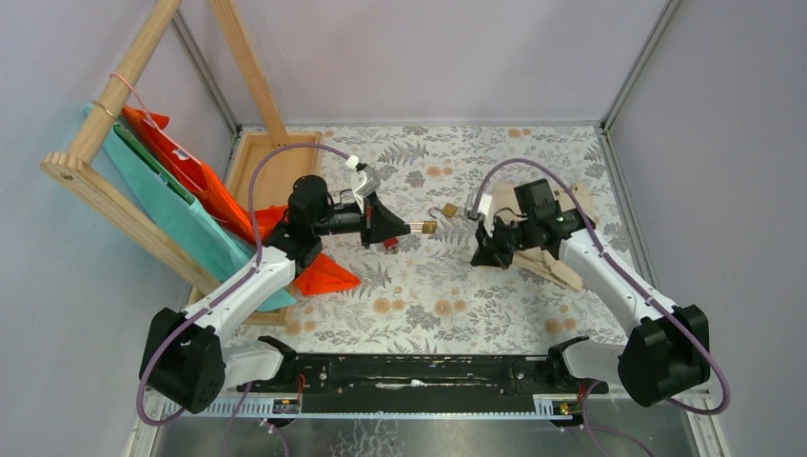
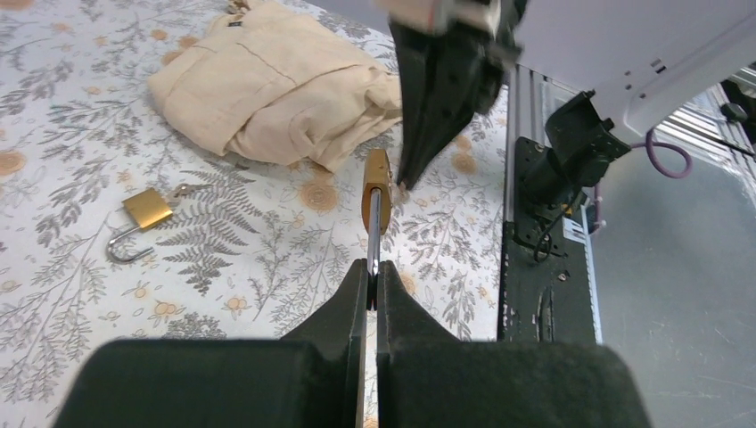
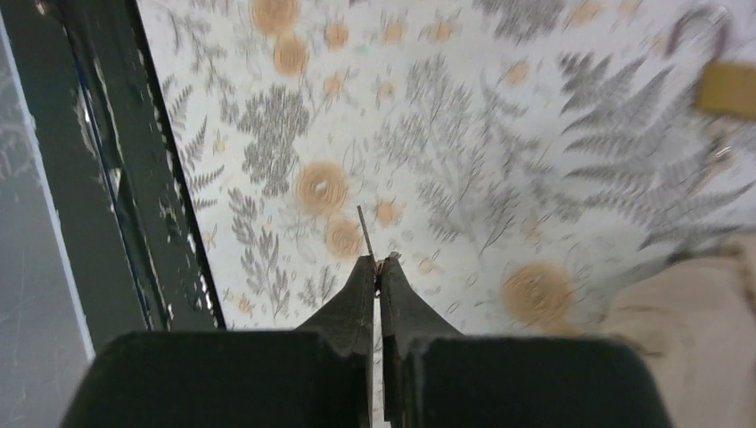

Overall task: Lock with the key
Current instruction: Place the key at the center of the board.

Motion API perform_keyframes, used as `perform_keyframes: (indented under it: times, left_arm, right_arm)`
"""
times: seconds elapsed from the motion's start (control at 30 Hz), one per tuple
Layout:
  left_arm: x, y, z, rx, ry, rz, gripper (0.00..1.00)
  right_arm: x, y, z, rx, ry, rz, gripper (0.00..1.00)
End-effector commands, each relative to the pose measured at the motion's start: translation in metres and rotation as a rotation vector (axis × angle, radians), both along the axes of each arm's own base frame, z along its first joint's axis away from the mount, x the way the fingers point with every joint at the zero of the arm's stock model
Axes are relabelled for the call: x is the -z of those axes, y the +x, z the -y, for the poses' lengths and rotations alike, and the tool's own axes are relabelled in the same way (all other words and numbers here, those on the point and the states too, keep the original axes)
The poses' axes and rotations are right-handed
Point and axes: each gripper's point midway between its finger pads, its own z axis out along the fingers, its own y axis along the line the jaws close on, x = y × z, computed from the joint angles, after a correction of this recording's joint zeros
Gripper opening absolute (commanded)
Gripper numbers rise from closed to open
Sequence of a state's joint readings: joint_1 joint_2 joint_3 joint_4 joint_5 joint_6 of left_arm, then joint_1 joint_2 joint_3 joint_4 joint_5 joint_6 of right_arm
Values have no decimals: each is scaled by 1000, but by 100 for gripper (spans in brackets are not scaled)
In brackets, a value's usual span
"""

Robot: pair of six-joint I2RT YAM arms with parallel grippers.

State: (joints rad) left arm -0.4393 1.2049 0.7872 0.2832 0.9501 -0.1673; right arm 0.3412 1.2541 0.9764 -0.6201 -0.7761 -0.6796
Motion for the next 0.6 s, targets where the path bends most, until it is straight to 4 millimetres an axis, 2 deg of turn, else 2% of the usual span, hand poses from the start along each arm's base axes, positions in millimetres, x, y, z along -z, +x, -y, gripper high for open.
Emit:
perform_keyframes:
  times: [0.0,0.1,0.17,0.33,0.4,0.43,0.5,0.57]
  left_arm:
    - [-20,20,-4,-87,-9,55,0]
    - [-16,29,-7,-136,1,47,0]
    - [-13,35,-10,-170,6,40,0]
    - [-6,39,-14,-197,8,27,0]
    - [-3,39,-14,-194,10,20,0]
    - [0,39,-14,-194,12,17,0]
    - [5,40,-14,-199,18,7,0]
    - [11,42,-13,-203,26,-9,0]
  right_arm:
    - [40,-21,11,4,-147,-36,3]
    - [67,-32,9,-9,-207,-117,7]
    - [76,-36,5,3,-212,-182,8]
    - [95,-22,9,63,-286,-228,8]
    - [101,-16,14,97,-324,-218,12]
    - [104,-15,17,107,-342,-219,17]
    - [104,-14,20,114,-365,-223,33]
    - [100,-13,22,121,-367,-217,60]
